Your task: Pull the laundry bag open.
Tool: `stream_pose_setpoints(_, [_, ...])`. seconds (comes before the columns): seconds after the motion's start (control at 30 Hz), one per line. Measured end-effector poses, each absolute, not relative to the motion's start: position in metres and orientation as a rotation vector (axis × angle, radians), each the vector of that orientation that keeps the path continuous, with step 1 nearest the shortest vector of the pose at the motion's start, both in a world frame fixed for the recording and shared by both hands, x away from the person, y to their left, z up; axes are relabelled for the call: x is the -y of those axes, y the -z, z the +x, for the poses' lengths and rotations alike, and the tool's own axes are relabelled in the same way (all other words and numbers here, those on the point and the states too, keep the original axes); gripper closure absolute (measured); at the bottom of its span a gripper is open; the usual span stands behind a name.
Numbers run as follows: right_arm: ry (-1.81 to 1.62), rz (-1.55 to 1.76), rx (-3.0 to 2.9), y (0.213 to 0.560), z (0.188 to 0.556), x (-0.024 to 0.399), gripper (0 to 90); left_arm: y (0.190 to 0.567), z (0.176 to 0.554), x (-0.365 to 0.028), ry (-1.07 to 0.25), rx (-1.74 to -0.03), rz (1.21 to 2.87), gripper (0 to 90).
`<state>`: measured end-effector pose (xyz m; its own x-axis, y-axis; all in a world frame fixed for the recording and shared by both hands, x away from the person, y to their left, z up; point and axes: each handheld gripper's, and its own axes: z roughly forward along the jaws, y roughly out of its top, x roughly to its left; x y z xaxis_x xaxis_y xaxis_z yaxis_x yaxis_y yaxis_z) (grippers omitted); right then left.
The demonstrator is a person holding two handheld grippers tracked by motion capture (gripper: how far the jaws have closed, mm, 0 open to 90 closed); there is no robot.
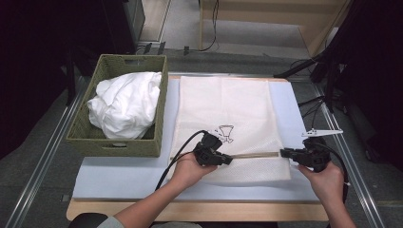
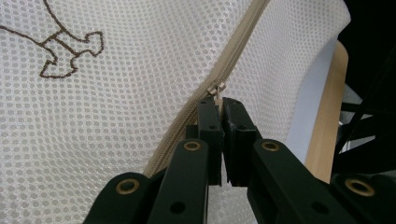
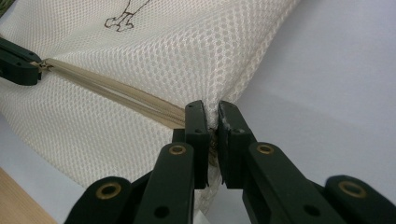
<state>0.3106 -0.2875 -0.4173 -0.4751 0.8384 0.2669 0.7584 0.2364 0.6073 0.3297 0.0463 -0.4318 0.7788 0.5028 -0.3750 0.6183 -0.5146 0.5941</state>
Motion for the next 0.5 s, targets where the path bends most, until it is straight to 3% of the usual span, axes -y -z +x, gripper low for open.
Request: stream_pose_setpoints(0.5, [-1.096,1.541,-2.378,0.4163,0.3121,0.2876,85.3,0.431,0.3307,-0.0532,0.229,-0.843,2.208,88.0])
